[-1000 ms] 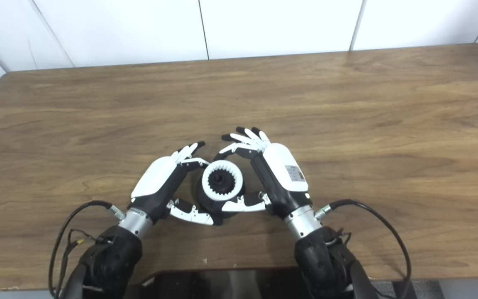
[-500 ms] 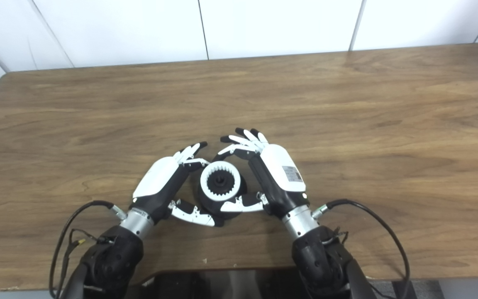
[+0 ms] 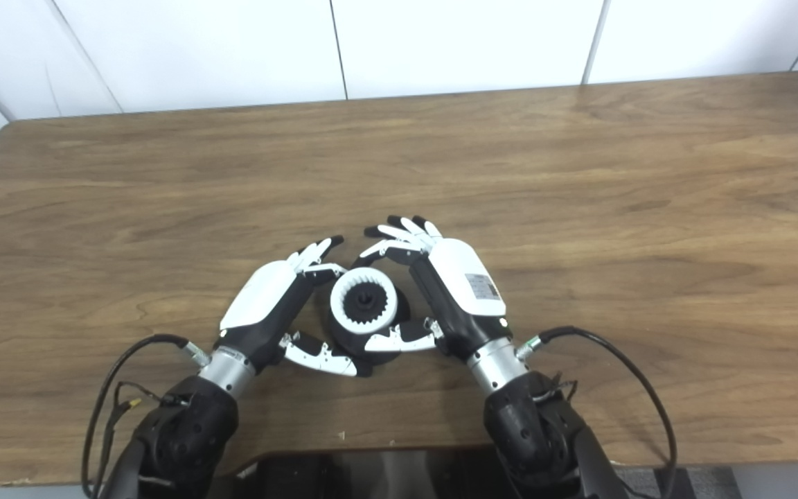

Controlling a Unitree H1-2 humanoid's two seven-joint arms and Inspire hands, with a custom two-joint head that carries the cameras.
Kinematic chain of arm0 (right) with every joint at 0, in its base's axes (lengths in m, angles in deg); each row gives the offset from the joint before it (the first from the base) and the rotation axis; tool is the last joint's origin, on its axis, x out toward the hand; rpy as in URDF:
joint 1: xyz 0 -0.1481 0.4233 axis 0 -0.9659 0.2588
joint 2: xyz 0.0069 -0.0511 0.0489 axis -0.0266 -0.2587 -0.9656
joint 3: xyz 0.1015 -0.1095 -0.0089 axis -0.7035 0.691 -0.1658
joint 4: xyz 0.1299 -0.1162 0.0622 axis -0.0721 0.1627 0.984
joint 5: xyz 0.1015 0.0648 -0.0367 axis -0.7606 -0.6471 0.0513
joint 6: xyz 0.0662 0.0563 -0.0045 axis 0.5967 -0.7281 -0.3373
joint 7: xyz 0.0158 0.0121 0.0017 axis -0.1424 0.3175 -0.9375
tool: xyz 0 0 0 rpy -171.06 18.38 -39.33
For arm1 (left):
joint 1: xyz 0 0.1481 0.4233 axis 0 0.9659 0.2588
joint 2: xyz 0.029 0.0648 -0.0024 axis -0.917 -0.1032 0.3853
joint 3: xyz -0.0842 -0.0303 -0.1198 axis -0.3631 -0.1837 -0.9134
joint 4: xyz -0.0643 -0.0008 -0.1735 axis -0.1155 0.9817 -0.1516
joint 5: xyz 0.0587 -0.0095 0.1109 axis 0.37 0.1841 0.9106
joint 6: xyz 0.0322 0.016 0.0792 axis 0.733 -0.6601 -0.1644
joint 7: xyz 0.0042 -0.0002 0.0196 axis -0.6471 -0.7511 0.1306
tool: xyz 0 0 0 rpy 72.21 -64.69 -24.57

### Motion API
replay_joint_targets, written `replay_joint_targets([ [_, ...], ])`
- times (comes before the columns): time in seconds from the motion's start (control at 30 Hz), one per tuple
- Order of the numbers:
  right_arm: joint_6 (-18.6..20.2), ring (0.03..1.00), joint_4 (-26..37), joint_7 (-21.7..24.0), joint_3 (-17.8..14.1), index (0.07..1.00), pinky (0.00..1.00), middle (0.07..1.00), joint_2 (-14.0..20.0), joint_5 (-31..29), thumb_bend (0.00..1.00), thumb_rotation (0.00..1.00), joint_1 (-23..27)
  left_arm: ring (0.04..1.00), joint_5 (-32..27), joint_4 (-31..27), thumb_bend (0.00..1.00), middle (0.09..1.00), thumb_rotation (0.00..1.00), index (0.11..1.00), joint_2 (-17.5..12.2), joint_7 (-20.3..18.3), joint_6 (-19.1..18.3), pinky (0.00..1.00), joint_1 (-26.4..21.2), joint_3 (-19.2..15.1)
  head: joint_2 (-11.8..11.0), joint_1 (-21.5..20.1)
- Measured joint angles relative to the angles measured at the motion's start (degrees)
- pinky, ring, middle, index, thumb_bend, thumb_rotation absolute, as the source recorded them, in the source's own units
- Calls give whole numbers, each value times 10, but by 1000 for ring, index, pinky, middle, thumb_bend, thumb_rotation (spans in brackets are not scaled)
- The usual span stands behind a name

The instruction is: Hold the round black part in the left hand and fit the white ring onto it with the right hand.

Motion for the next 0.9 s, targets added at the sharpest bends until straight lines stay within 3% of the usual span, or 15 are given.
replay_joint_targets([
  [0.07,9,998,16,23,2,947,943,990,10,3,996,551,0,1000,0,0,1000,1000,358,629,-2,0,0,1000,0,0,0,0],
  [0.17,20,1000,20,55,5,994,930,999,23,4,1000,539,-1,1000,-1,-1,1000,1000,310,628,-2,0,-1,1000,0,0,0,0],
  [0.63,33,1000,38,105,-3,1000,955,1000,33,2,1000,553,5,1000,-2,-5,1000,1000,308,629,-1,0,-1,1000,-1,0,1,-2],
  [0.9,43,1000,42,130,-17,1000,945,1000,42,-16,1000,470,16,1000,-2,-5,1000,1000,308,628,-2,0,-1,1000,-1,-1,-4,-9],
])
